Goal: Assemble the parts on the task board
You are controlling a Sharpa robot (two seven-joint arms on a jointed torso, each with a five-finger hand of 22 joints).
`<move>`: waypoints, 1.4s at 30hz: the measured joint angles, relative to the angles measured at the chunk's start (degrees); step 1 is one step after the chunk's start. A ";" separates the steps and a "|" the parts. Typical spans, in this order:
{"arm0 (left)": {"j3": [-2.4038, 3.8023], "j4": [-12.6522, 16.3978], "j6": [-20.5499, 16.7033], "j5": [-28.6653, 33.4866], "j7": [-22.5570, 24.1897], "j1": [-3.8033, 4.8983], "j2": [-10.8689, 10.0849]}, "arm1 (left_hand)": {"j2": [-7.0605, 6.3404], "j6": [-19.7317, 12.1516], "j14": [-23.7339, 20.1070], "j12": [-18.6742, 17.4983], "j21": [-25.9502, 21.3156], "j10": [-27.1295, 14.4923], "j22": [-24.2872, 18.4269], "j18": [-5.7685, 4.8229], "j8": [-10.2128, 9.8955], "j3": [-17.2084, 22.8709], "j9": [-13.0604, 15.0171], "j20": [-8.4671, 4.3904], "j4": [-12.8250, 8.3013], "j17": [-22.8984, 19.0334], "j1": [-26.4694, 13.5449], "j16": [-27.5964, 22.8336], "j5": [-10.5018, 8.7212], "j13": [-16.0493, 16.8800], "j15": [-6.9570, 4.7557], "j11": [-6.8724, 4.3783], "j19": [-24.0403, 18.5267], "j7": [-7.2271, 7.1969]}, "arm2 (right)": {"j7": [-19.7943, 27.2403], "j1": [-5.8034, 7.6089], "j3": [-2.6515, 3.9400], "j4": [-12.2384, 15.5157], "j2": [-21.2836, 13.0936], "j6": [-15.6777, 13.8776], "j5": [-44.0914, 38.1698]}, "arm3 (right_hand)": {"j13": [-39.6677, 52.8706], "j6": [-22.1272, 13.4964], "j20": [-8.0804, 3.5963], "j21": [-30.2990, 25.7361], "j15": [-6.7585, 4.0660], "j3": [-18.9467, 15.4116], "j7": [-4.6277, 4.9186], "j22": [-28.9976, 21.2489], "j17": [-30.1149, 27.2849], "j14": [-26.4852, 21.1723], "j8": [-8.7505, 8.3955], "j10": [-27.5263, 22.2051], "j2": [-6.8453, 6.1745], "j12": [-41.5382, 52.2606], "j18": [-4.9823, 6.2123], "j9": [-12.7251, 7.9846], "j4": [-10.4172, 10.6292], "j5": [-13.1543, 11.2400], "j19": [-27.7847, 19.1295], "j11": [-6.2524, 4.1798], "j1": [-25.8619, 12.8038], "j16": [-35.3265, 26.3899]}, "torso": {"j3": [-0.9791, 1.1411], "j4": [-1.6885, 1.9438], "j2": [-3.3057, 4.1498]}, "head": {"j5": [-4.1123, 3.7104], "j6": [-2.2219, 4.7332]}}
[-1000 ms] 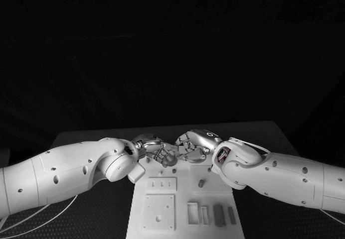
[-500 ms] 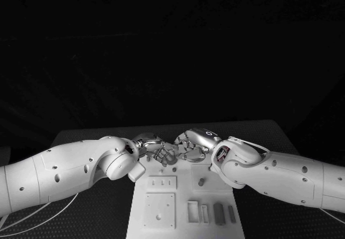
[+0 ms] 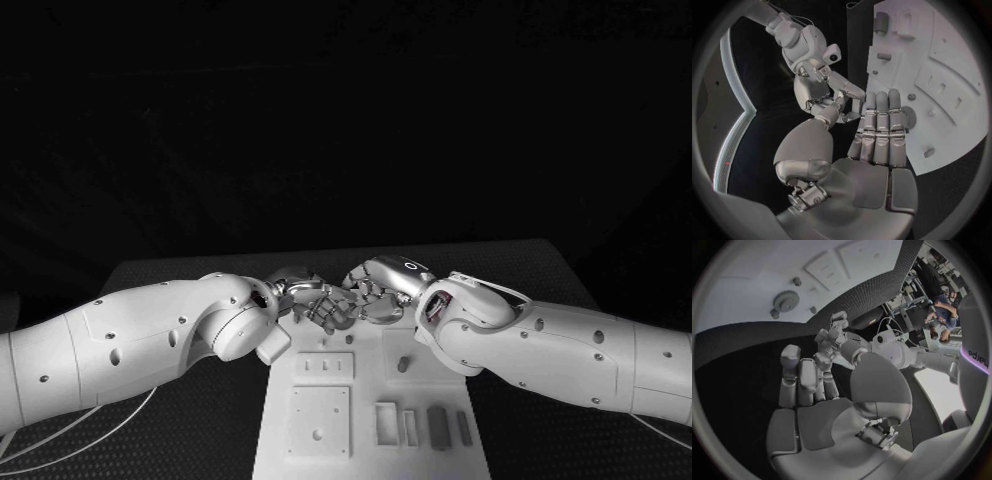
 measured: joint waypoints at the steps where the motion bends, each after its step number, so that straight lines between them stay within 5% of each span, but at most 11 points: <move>1: -0.01 0.00 0.00 0.00 -0.02 0.00 0.00 | 0.00 0.00 0.08 0.00 0.00 0.11 0.05 0.01 -0.03 0.00 -0.01 0.00 0.00 0.05 0.00 0.00 0.00 0.06 -0.08 -0.11 0.00 0.00 | 0.00 0.00 0.01 -0.08 0.06 0.00 -0.01 | 0.00 0.00 0.00 0.00 0.00 0.00 0.00 0.00 0.00 0.00 0.00 0.00 0.00 0.00 0.00 0.00 0.00 0.00 0.00 0.00 0.00 0.00 | 0.00 0.01 0.00 | -0.02 -0.02; 15: -0.07 -0.08 0.02 0.00 -0.10 -0.07 0.03 | 3.49 1.86 1.41 0.40 0.47 1.53 1.12 0.01 0.54 1.09 0.14 -0.40 -1.76 1.95 1.65 0.00 0.00 1.92 -0.60 -0.70 0.83 -0.83 | 0.14 0.04 0.07 -0.67 0.64 0.07 -0.12 | 0.00 0.01 0.01 0.00 0.01 0.05 -0.01 0.00 0.00 0.00 0.00 0.00 0.00 0.00 0.00 0.00 0.05 0.24 0.00 0.00 0.01 0.00 | 0.07 -0.03 0.01 | 0.03 -0.25; 30: -0.09 -0.37 0.09 0.13 -0.15 -0.10 0.16 | 4.25 3.32 2.46 0.42 0.70 2.41 1.75 -0.43 0.84 1.24 -0.04 -0.89 -2.36 3.28 1.25 0.00 0.00 3.08 -1.20 -1.30 1.36 -1.28 | 0.06 0.06 0.10 -0.59 0.73 0.10 -0.15 | 0.05 0.01 0.03 -0.01 0.09 0.20 -0.01 0.00 0.00 -0.07 0.00 0.00 0.07 0.00 -0.01 0.00 -0.12 0.24 0.00 0.00 0.09 0.00 | 0.13 -0.09 0.01 | 0.16 -0.40; 42: -0.09 -0.51 0.06 0.13 -0.47 -0.12 0.14 | 6.68 5.45 4.76 3.24 2.72 4.72 4.97 -1.03 2.19 2.54 1.50 -2.47 -5.09 7.04 2.46 2.51 3.07 7.63 -2.50 -2.66 3.69 -1.76 | 0.21 0.04 0.10 -0.59 0.84 0.24 -0.15 | 0.05 0.02 0.12 -0.01 0.13 0.17 -0.02 0.00 0.00 -0.12 0.00 0.00 0.08 0.00 0.00 0.01 -0.14 0.23 -0.08 0.00 0.07 0.00 | 0.11 -0.08 0.01 | 0.05 -0.53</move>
